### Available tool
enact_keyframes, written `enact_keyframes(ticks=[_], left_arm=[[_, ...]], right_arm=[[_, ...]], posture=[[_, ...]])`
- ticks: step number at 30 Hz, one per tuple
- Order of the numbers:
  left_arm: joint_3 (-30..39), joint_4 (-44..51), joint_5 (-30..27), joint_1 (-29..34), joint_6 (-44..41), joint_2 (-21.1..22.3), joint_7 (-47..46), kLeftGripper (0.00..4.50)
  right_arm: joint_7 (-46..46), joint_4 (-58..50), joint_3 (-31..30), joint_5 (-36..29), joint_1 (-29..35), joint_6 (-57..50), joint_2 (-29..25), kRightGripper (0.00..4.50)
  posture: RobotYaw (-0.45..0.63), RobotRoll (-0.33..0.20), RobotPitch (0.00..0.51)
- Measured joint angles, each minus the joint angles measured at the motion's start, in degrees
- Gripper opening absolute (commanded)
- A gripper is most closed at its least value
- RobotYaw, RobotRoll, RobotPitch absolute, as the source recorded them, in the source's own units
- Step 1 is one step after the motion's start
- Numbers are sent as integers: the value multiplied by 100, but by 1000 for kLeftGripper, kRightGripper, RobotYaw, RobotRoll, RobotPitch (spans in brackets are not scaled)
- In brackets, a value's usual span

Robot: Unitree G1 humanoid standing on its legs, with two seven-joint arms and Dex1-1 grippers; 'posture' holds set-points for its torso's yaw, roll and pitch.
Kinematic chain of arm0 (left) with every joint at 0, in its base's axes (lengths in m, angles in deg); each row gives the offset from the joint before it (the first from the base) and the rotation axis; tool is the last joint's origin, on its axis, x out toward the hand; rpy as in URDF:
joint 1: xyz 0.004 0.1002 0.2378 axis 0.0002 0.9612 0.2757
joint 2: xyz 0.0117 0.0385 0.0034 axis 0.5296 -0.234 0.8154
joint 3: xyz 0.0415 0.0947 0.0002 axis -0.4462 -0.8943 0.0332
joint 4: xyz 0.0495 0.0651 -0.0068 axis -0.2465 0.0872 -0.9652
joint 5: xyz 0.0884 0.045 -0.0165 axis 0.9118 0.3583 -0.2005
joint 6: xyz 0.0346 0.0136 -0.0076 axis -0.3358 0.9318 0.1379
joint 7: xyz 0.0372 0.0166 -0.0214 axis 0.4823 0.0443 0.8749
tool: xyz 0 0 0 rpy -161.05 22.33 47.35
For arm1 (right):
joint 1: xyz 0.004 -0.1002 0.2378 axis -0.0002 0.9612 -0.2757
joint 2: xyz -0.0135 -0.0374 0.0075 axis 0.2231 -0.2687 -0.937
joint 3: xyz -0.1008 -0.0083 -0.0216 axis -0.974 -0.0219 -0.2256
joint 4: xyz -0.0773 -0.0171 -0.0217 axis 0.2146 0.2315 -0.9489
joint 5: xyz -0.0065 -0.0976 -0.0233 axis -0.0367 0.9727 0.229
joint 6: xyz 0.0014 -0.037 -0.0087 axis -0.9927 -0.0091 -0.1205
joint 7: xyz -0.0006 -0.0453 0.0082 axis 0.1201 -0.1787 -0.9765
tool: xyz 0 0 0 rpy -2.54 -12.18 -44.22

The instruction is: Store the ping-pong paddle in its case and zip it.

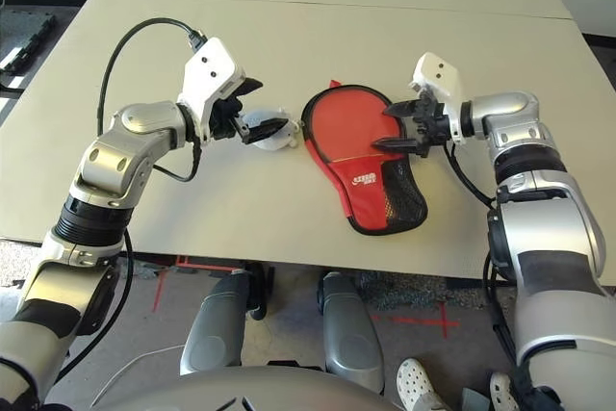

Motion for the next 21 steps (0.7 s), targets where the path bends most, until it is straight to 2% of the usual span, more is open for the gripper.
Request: enact_keyframes(ticks=[6, 14, 21], left_arm=[[16, 38, -4, 1, -216, 186, 2, 4500], [-109, 30, 15, -33, -966, 522, 75, 4500], [-435, 25, 19, -39, -1167, 509, 234, 4500]], right_arm=[[91, 75, 37, 119, -12, 81, 50, 4473], [149, 89, 87, 123, 7, 91, 91, 4473], [210, 90, 146, 132, 26, 91, 121, 4473]], posture=[[80, 0, 229], [68, 0, 226], [58, 0, 226]])
